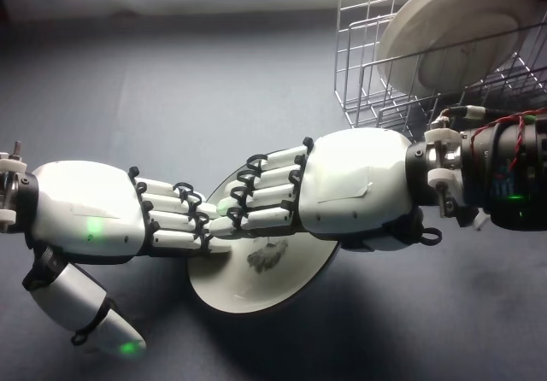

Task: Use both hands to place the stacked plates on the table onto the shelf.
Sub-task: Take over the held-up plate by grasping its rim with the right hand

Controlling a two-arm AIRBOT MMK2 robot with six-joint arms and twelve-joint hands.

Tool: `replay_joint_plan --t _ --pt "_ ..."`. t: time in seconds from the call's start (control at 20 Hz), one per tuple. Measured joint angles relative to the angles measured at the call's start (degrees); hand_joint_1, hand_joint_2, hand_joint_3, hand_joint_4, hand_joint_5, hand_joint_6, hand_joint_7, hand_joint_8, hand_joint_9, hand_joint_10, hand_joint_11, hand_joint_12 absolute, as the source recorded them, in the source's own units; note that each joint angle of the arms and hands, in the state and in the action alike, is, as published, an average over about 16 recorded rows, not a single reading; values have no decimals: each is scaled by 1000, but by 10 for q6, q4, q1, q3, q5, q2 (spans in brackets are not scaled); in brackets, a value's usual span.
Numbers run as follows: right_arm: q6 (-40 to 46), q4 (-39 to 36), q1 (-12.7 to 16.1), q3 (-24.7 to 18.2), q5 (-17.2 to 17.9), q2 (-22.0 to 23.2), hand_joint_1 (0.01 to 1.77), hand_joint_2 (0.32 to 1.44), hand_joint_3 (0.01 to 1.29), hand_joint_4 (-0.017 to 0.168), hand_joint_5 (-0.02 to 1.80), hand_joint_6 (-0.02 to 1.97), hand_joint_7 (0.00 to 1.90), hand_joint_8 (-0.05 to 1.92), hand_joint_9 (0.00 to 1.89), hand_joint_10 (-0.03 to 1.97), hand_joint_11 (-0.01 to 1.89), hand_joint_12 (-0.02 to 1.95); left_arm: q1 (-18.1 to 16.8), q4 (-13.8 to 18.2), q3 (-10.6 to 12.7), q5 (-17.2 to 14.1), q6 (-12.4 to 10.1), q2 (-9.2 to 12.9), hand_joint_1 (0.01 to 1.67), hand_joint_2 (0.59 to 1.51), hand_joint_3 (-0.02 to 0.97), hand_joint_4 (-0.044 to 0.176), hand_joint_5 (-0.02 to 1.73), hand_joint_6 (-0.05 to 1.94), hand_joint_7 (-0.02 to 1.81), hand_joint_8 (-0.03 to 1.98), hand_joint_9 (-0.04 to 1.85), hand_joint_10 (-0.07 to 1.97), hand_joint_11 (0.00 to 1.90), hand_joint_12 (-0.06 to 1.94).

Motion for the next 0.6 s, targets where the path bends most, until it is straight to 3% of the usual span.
replay_joint_plan --t 0.35,0.6 --pt "0 6 -5 1 -2 -4 1406 1106 17 2 211 27 241 8 217 186 42 1141 -1 1 0 0 0 0 15 1066 19 -8 -7 -42 -3 -14 -26 -50 28 23" --pt "-2 9 -8 1 8 -4 1335 1102 16 -1 420 189 466 131 409 427 233 1304 -1 1 0 0 0 0 15 1067 20 -8 -7 -42 -3 -14 -26 -50 26 20"
